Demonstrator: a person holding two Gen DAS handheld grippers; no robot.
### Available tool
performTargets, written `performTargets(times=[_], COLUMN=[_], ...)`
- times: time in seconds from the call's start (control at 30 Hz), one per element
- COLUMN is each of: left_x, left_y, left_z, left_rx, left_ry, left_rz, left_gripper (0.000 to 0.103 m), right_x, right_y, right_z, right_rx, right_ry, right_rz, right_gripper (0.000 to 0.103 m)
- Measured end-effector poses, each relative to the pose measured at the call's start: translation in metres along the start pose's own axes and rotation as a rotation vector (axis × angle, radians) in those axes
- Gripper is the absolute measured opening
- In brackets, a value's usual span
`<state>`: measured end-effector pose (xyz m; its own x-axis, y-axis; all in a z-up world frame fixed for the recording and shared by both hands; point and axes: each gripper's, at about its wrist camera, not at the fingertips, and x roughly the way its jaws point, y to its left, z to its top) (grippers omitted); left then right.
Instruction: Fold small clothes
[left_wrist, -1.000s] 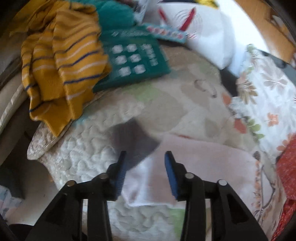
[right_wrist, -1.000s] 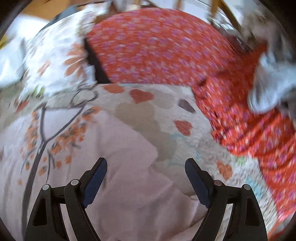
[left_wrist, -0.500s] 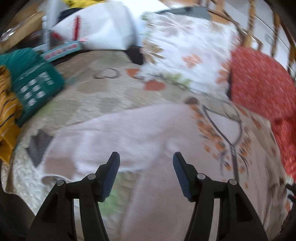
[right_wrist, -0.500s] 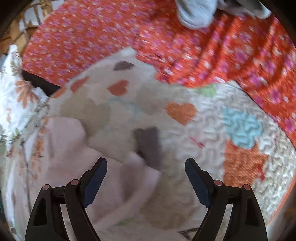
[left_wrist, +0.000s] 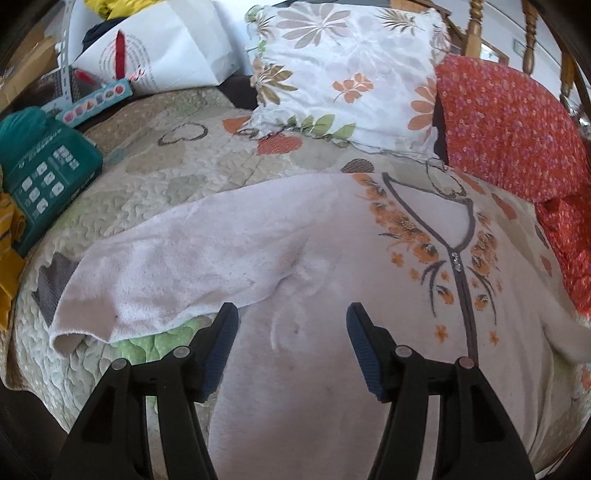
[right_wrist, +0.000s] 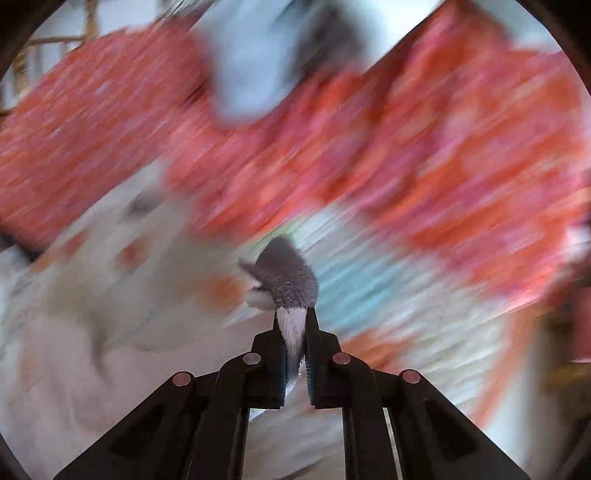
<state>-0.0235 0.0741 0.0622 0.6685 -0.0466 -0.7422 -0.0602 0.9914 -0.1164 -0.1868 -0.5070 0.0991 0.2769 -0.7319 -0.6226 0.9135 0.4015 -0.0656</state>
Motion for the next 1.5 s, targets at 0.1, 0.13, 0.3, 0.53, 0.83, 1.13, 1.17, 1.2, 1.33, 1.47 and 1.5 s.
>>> performTargets(times=[0.1,0.13,0.3,0.53,0.83,1.13,1.17,1.2,1.33,1.47,1.5], left_x=[0.004,0.004,0.005,0.007,0.016,0.029,0.031,0.032,0.036,0.038,0.039], left_y=[0.001,0.0,-0.017,-0.039,-0.056,-0.059,-0.059,-0.06,-0.064,-0.067,-0.067], left_z=[0.0,-0.001,-0.007,-0.011,-0.019,-0.022,-0.022,-0.022,-0.023,-0.024,-0.025], left_rx=[-0.01,-0.006,0.057,0.134,0.211,0.214,0.215,0.215,0.216,0.225,0.226], left_ry=[0.018,0.021,0.014,0.04,0.064,0.099,0.105,0.109,0.126,0.137,0.139], left_rz=[-0.002,-0.002,0.003,-0.005,-0.002,0.011,0.01,0.01,0.003,-0.002,-0.003], left_gripper=[0.061,0.061,0.066,0.067,0.068,0.069,0.069,0.069,0.069,0.069,0.069], right_x=[-0.005,-0.005,-0.018,-0.05,-0.068,-0.058,-0.057,-0.056,-0.056,-0.06,-0.062], right_y=[-0.019,-0.019,0.039,0.134,0.186,0.2,0.201,0.202,0.205,0.21,0.212], right_z=[-0.001,-0.004,-0.021,-0.055,-0.088,-0.103,-0.103,-0.104,-0.106,-0.111,-0.112], right_rx=[0.088,0.108,0.016,-0.186,-0.343,-0.385,-0.389,-0.393,-0.408,-0.441,-0.45], right_ry=[-0.018,0.005,0.101,0.174,0.189,0.211,0.212,0.212,0.208,0.194,0.189], right_rz=[0.015,0.097,0.364,0.636,0.728,0.737,0.738,0.739,0.745,0.75,0.75], right_gripper=[0.073,0.073,0.073,0.073,0.073,0.073,0.073,0.073,0.073,0.073,0.073])
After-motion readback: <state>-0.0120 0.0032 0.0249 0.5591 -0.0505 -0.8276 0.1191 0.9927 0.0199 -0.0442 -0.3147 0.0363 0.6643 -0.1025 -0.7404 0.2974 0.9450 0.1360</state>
